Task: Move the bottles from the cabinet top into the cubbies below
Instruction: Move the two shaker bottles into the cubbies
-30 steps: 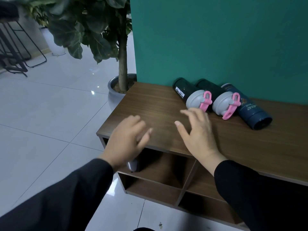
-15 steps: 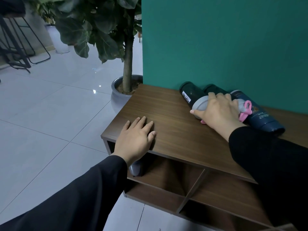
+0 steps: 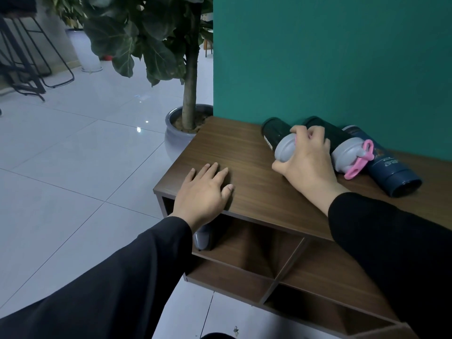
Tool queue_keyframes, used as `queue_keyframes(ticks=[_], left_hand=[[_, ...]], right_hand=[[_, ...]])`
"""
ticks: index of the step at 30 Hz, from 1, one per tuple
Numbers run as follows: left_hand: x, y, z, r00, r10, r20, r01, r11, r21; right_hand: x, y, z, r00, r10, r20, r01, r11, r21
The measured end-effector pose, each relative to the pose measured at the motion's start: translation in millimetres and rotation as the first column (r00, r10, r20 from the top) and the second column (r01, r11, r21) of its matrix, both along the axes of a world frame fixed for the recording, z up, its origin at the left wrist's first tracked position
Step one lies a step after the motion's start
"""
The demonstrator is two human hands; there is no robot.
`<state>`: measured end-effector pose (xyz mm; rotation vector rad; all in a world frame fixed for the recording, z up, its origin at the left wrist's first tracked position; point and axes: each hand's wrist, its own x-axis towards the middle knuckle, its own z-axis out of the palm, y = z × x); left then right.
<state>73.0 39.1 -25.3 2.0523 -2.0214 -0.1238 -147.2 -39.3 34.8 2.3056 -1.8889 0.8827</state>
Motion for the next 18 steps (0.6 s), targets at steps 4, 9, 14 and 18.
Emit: queue_keyframes(ticks=[4, 9, 14, 18], left_hand=[[-6, 24, 16, 0.924, -0.116, -0.364, 0.061, 0.985, -0.16], [-45, 99, 23, 0.922, -0.344, -0.178, 0.163, 0.761, -0.628], [-75, 164, -1, 0.811, -0.305, -0.499, 0.033, 0.876, -0.482], [-80, 178, -16, 0.676, -0.2, -0.71, 0.024, 0.968, -0.25]], right_hand=[[-1, 51, 29, 0.982, 0.128, 0.136, -0.127, 0.992, -0.014], [-10, 156, 64, 0.934, 0.304, 0.185, -0.314, 0.949, 0.026], [-14, 231, 43, 0.886, 0.403, 0.23, -0.432, 0.897, 0.091], [-8, 250, -18, 0.819, 0.309, 0.484, -0.424, 0.893, 0.148]])
